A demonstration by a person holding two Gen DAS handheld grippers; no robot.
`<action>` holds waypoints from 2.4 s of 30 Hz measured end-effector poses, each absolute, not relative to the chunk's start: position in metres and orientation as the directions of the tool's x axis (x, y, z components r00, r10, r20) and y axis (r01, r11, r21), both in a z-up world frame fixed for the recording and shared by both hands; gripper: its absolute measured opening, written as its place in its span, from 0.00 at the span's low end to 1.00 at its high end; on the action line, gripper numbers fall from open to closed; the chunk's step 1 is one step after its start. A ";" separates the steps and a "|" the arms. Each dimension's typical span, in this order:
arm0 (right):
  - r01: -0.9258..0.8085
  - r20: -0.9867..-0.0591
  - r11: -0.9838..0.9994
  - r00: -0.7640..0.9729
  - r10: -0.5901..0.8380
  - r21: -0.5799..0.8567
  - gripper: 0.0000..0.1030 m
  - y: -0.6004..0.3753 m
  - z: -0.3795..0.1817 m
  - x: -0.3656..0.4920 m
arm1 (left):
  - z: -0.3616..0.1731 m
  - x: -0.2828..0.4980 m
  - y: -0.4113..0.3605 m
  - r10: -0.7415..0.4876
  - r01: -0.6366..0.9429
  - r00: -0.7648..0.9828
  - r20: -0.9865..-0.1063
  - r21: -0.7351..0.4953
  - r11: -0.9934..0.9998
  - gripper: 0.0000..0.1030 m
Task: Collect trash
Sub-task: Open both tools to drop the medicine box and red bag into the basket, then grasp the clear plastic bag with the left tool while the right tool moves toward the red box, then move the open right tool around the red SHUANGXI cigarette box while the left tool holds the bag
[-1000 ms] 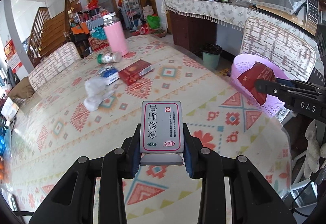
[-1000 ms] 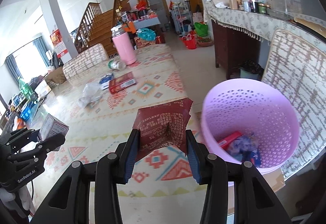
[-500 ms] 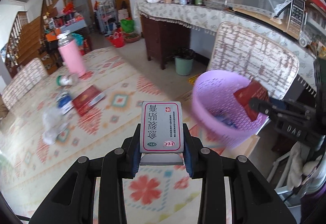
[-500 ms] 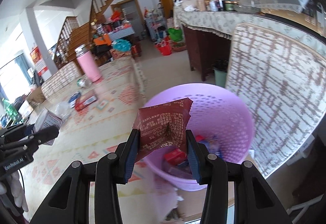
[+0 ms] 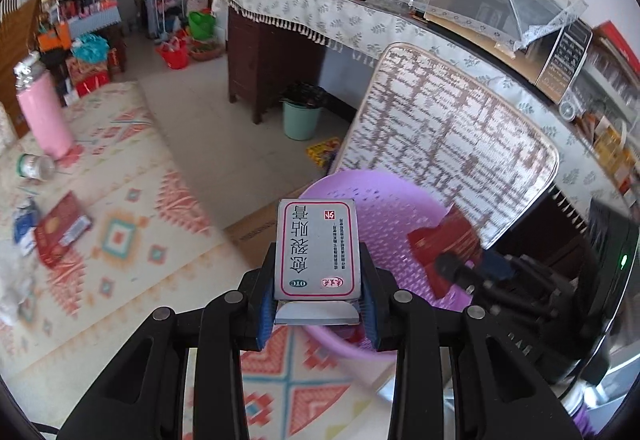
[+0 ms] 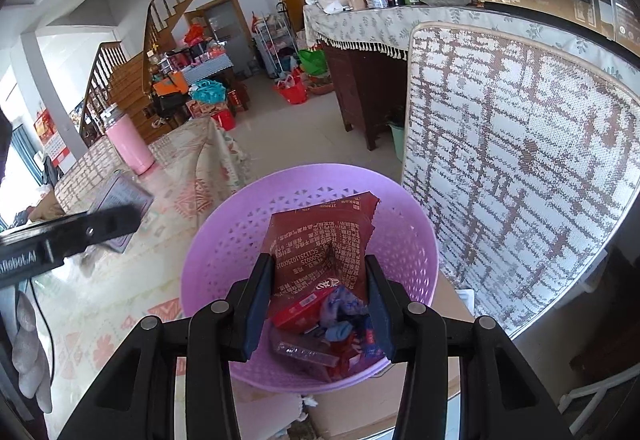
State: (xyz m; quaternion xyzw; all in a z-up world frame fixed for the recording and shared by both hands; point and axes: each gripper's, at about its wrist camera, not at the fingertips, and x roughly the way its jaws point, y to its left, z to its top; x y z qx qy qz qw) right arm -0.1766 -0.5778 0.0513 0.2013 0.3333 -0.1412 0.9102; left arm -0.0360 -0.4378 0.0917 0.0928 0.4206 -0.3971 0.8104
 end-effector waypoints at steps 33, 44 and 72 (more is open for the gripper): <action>0.252 -0.640 0.938 0.767 -0.043 0.239 0.72 -0.483 0.073 -0.157 | 0.084 0.036 -0.155 -0.216 0.283 0.629 -0.747 -0.039 0.958 0.64; 0.134 -0.696 0.958 0.712 0.087 0.256 0.73 -0.417 0.062 -0.092 | 0.047 0.122 -0.120 -0.209 0.249 0.568 -0.796 -0.076 0.965 0.65; 0.025 -0.756 0.953 0.616 0.223 0.302 0.73 -0.337 0.042 0.051 | 0.040 0.056 -0.066 -0.344 0.177 0.508 -0.790 -0.295 0.939 0.31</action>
